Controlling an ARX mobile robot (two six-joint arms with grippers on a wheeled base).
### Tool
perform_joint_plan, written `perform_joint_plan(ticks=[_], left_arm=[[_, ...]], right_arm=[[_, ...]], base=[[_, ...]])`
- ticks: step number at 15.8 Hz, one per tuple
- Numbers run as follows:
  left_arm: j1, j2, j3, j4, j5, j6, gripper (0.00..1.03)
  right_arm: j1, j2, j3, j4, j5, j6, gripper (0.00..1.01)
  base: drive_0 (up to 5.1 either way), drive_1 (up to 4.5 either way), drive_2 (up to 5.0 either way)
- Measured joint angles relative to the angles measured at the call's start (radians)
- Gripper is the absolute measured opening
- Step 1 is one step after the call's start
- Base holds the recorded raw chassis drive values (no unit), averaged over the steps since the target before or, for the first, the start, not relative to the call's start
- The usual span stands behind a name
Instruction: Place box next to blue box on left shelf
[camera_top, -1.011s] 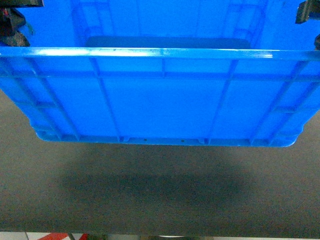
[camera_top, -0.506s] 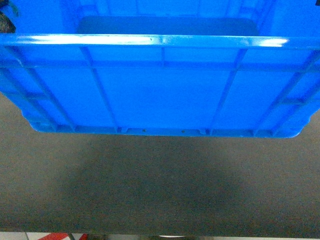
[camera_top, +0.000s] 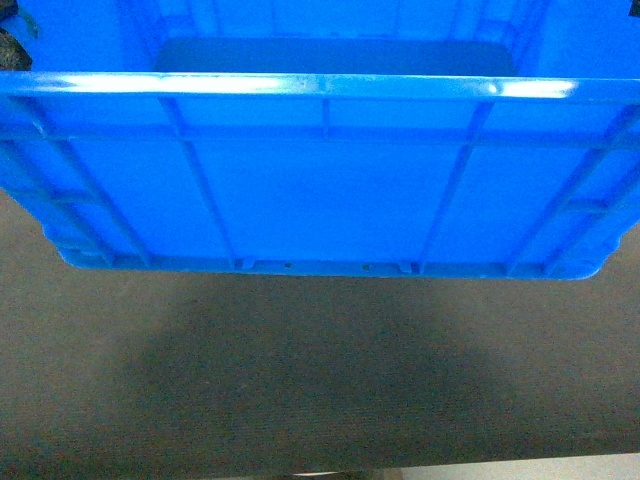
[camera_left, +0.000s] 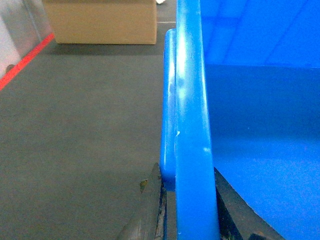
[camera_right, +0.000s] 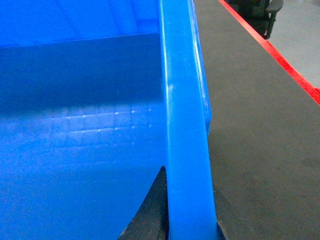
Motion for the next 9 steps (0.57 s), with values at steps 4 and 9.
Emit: perform_joint_plan(ticks=[4,9], left_arm=[[0.0,0.0,0.0,0.002,0.002,0.0,0.14],[0.0,0.0,0.0,0.001,0.002,0.0,0.14]], right_arm=[[0.0,0.0,0.0,0.001,0.001,0.0,0.09],[0.0,0.0,0.0,0.001,0.001,0.0,0.09]], base=[[-1.4,-1.43,-1.4],[-1.4,-1.43,-1.4]])
